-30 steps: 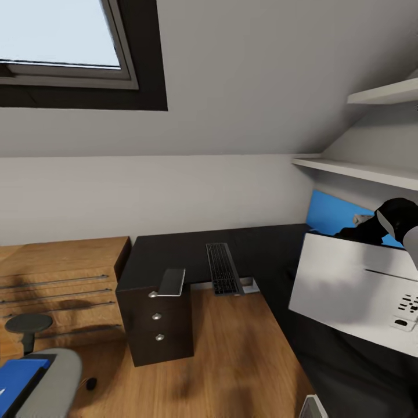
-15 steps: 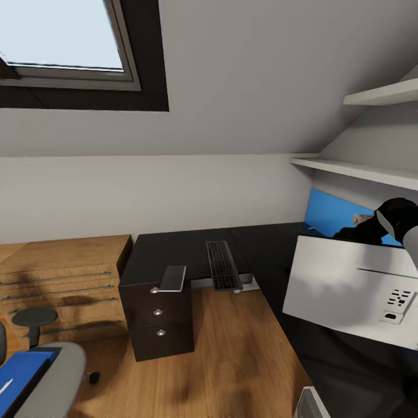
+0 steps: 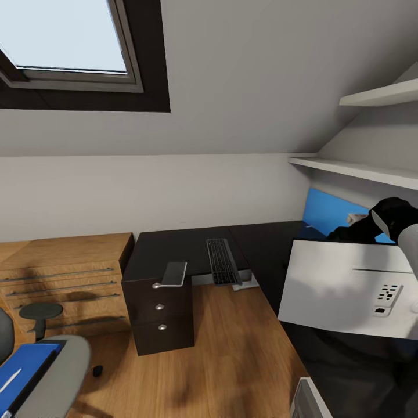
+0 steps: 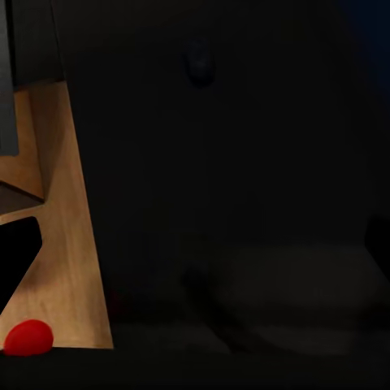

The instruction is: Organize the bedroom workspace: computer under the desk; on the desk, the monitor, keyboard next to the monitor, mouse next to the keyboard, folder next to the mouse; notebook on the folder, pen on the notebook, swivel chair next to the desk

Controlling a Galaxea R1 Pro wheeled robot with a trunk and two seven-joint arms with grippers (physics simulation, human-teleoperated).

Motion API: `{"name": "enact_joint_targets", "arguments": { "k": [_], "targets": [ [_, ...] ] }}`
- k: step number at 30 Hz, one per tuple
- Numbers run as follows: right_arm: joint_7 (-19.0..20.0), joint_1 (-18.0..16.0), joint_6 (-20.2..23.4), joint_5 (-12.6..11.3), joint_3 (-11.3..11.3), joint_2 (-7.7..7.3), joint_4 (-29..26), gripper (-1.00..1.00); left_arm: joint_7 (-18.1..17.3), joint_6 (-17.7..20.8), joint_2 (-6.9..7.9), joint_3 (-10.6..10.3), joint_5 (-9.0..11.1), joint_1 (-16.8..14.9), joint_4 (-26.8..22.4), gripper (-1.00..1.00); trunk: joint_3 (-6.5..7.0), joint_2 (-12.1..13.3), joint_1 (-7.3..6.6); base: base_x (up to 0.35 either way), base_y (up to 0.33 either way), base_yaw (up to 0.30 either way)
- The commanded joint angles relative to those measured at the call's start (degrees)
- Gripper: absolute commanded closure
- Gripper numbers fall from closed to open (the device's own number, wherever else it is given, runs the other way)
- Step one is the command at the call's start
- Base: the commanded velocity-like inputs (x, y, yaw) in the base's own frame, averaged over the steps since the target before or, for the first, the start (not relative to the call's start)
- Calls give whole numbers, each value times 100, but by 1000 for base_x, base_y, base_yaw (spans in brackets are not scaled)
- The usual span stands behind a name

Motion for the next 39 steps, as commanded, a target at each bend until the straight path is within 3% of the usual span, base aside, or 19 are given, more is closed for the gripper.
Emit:
{"name": "enact_joint_targets", "arguments": {
  "k": [1, 7, 12, 15, 24, 31, 39],
  "targets": [
    [48, -3, 17, 60, -30, 5, -9, -100, -13, -6, -4, 20, 29, 2, -10, -100, -7, -5, 1, -7, 0, 0],
    [53, -3, 9, 38, -42, 48, -31, -100, -13, -6, -10, 20, 29, 1, -10, -100, -7, -5, 1, -3, 0, 0],
    [54, -3, -54, 32, -74, 297, -386, -100, -13, -6, -12, 20, 29, 2, -10, -100, -7, -5, 1, 0, 0, 0],
    [54, -3, -80, 27, -86, 536, -640, -100, -13, -6, -12, 20, 29, 2, -10, -100, -7, -5, 1, 0, 0, 0],
    [54, -3, -97, 28, -78, 907, -779, -100, -13, -6, -13, 20, 29, 2, -10, -100, -7, -5, 1, 0, 0, 0],
    [48, -3, -87, 22, -72, 1023, -784, -100, -13, -6, -13, 20, 29, 2, -10, -100, -7, -5, 1, 0, 0, 0],
    [60, -3, -38, 29, -63, 1053, -760, -100, -13, -6, -13, 17, 29, 1, -10, -100, -7, -5, 1, -47, 0, 0]
  ]
}}
